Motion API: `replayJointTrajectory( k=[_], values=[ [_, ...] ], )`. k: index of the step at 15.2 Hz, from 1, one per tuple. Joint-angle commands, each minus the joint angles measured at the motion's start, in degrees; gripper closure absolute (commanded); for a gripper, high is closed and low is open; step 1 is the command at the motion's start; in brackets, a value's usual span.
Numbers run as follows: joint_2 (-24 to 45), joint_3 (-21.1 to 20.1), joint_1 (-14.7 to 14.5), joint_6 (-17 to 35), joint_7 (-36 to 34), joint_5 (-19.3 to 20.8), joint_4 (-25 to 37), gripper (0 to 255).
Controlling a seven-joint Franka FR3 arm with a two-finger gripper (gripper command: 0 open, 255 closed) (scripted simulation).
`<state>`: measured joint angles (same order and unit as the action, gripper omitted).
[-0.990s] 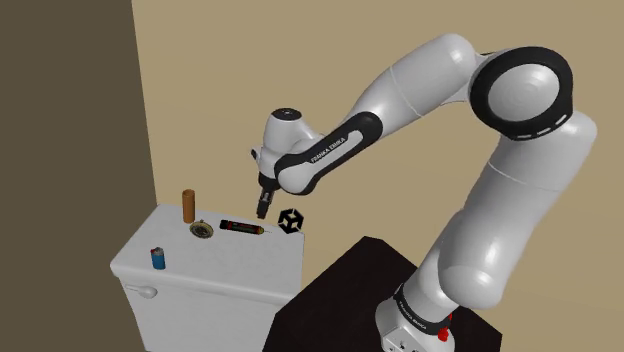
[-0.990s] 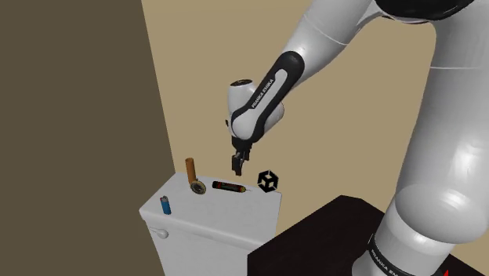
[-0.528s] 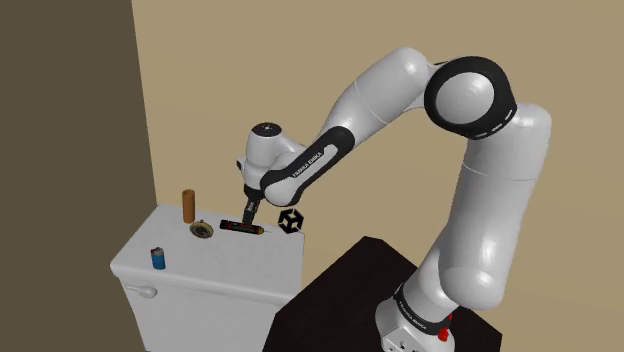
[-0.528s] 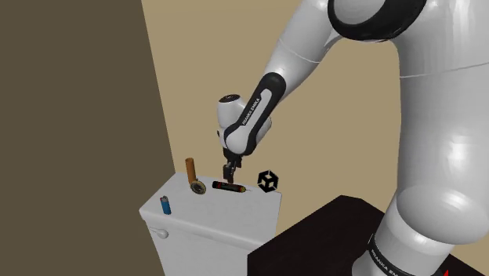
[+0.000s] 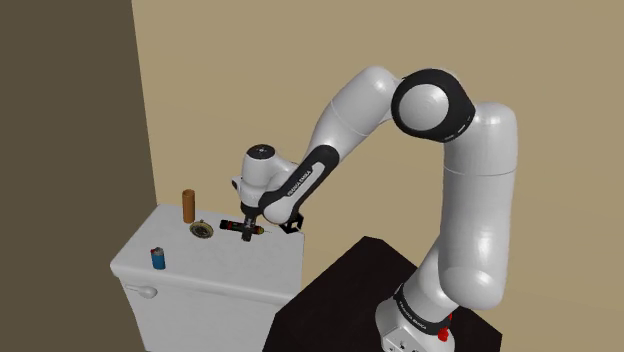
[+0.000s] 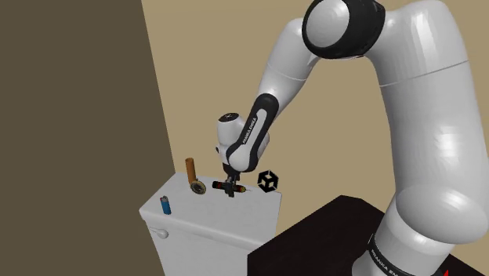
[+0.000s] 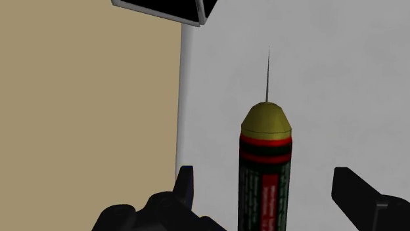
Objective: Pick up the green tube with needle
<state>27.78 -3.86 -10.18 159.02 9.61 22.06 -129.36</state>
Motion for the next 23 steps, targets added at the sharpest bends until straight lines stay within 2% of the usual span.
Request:
replayJointTrajectory(
  k=[1,10,23],
  values=[
    [0.5,0.1,-0.1,0.3,0.0,0.2,0.2,255],
    [0.5,0.1,-0.1,0.3,0.0,0.2,0.1,255],
    [-9.2,-3.5,2.5,-7.4,4.2,-4.4,-1.8,255]
  ],
)
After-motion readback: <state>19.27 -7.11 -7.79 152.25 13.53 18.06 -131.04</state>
